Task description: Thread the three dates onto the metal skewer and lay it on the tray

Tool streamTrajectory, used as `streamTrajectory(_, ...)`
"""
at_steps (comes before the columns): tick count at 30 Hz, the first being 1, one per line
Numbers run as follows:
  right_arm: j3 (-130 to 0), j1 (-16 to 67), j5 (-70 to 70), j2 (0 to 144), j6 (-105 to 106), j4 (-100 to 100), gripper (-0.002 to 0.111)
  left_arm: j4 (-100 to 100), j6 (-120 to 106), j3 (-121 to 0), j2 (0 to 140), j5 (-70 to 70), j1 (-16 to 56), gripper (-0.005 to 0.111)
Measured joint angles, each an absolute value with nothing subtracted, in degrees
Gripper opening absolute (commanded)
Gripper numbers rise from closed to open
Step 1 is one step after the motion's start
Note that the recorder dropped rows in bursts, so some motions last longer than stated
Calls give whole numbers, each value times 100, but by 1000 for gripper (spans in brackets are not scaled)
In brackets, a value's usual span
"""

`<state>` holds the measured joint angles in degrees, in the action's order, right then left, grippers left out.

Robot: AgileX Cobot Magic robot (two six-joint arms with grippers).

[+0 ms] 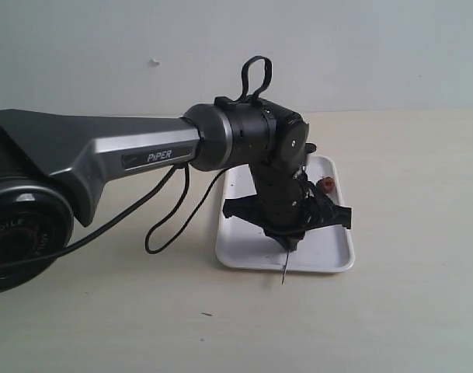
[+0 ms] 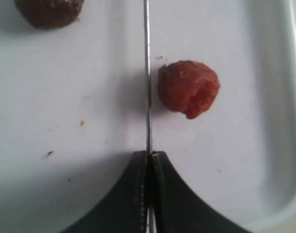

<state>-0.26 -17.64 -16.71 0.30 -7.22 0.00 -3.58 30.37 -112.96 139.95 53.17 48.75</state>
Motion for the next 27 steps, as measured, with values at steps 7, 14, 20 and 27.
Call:
streamTrajectory(7, -26, -1764, -1674, 30, -722, 0, 0, -150, 3133, -11259, 13847, 5408, 4865, 0)
streamTrajectory(14, -26, -1764, -1674, 30, -722, 0, 0, 603, 2839, -11261, 12926, 5794, 4865, 0)
streamTrajectory(20, -26, -1764, -1674, 30, -722, 0, 0, 1103, 1127, -11261, 12156, 6620, 4856, 0)
streamTrajectory(27, -26, -1764, -1674, 30, -722, 0, 0, 1191, -109, -11062, 11747, 6935, 4736, 0)
